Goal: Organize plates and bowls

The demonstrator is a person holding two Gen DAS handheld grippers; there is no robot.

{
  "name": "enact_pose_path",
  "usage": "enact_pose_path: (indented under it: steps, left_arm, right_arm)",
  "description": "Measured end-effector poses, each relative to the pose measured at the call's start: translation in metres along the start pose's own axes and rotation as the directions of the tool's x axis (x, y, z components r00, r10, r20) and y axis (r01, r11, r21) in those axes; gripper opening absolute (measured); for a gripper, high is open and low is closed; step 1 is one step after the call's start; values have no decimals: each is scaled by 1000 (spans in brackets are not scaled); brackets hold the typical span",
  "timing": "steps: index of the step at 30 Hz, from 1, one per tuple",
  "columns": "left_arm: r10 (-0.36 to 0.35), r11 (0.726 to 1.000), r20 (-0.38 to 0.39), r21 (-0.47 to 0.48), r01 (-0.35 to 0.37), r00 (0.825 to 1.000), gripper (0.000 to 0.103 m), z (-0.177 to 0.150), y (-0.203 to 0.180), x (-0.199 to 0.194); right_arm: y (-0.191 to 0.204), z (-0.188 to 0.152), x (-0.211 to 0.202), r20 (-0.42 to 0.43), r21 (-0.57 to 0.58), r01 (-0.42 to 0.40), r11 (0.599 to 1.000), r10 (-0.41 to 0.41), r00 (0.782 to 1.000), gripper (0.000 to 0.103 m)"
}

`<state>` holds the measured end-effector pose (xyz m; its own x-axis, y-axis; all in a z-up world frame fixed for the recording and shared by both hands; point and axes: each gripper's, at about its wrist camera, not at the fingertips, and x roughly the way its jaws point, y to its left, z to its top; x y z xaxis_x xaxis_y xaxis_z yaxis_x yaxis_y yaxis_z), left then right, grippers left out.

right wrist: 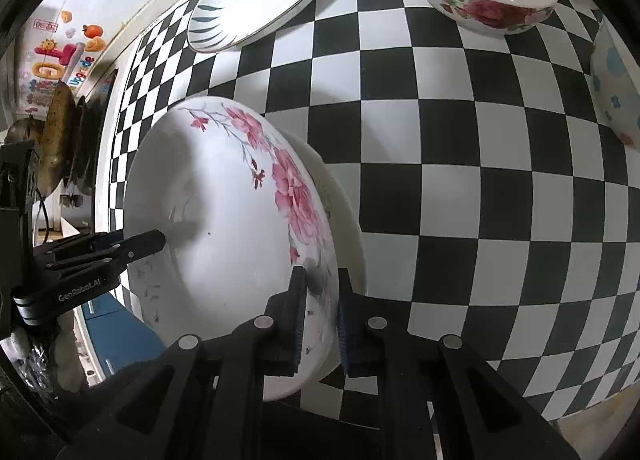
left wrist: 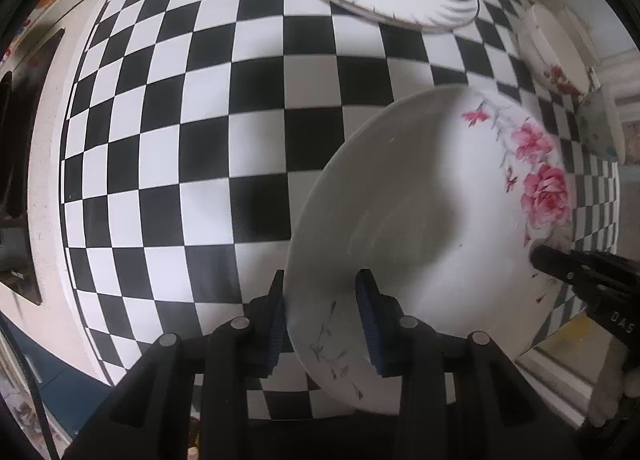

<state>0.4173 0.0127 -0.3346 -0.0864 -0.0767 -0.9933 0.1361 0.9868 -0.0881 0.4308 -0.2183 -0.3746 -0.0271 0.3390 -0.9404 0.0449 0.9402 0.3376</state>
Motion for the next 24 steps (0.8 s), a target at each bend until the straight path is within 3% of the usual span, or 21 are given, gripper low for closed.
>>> enact_pose_path:
  steps: [7, 17, 24]
  left_arm:
    - [33, 999, -4, 15, -33, 999, 31, -1, -10, 7]
    - [61, 998, -17, 21, -61, 998, 31, 1, -23, 6]
    - [47, 999, -17, 9, -47, 999, 31, 0, -38, -5]
  right_arm:
    - [9, 1, 9, -17, -16, 48, 999, -48, 999, 15]
    - [20, 5, 21, -74, 16, 54, 998, -53, 996, 15]
    - [23, 2, 22, -92, 28, 89, 996, -86, 992, 15]
